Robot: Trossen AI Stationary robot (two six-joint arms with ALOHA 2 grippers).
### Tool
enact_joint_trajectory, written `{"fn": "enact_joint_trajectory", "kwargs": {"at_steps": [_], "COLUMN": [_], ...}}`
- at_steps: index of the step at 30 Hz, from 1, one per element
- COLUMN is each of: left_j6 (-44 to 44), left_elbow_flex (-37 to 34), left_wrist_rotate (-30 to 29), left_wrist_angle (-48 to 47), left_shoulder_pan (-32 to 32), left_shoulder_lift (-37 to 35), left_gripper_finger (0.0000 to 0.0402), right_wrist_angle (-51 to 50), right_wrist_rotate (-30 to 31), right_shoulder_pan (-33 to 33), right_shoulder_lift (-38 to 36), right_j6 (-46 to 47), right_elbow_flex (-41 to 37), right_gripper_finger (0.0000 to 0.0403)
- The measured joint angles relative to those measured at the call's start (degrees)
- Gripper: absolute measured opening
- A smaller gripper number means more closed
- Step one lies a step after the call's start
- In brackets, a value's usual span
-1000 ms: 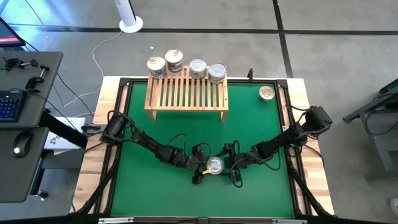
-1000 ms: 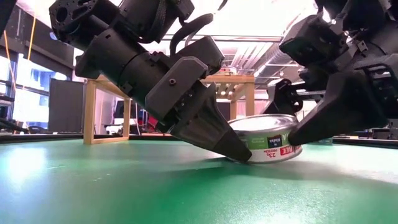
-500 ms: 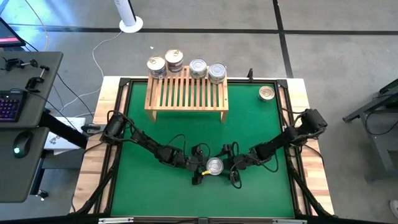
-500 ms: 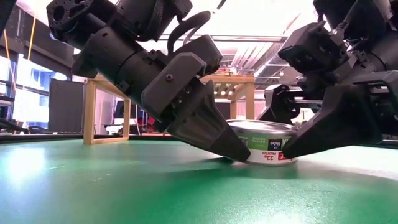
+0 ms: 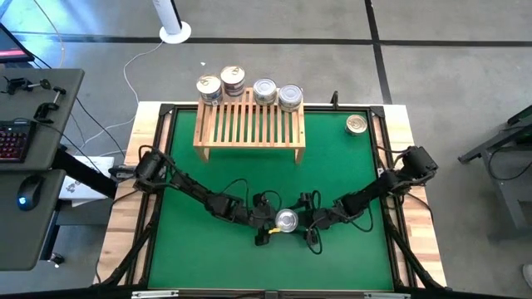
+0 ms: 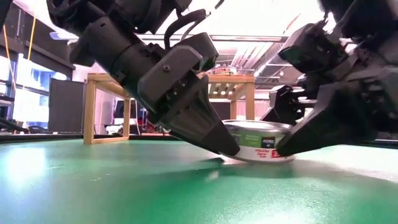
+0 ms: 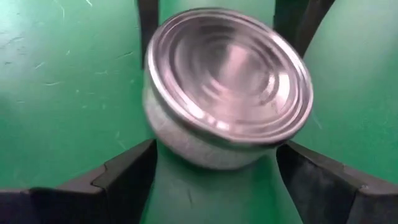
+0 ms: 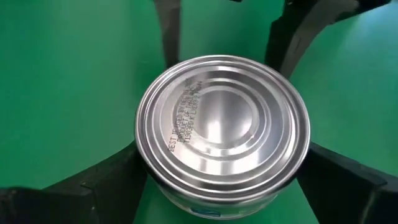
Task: Stack canned seafood by type on shelf
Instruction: Put the green white tuna can on the shelf
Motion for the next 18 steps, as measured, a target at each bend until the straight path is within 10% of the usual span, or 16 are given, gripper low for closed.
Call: {"fn": "enact_joint_trajectory", "kwargs": {"at_steps": [18], "left_j6": [-5.9], "left_elbow_flex": [0.0], "left_wrist_rotate": [-9.1], "left_wrist_angle": [-8.0], "left_shoulder_pan": [-6.9], "left_shoulder_lift": [-1.2], "left_gripper_finger": [0.0313], "right_wrist_angle": [-19.1], "right_wrist_rotate": [8.0], "right_shoulder_pan": [6.0], "right_shoulder_lift": [-18.0], "right_j6": [5.8], "right_elbow_flex": [-0.1], "right_gripper_finger": [0.0356]}}
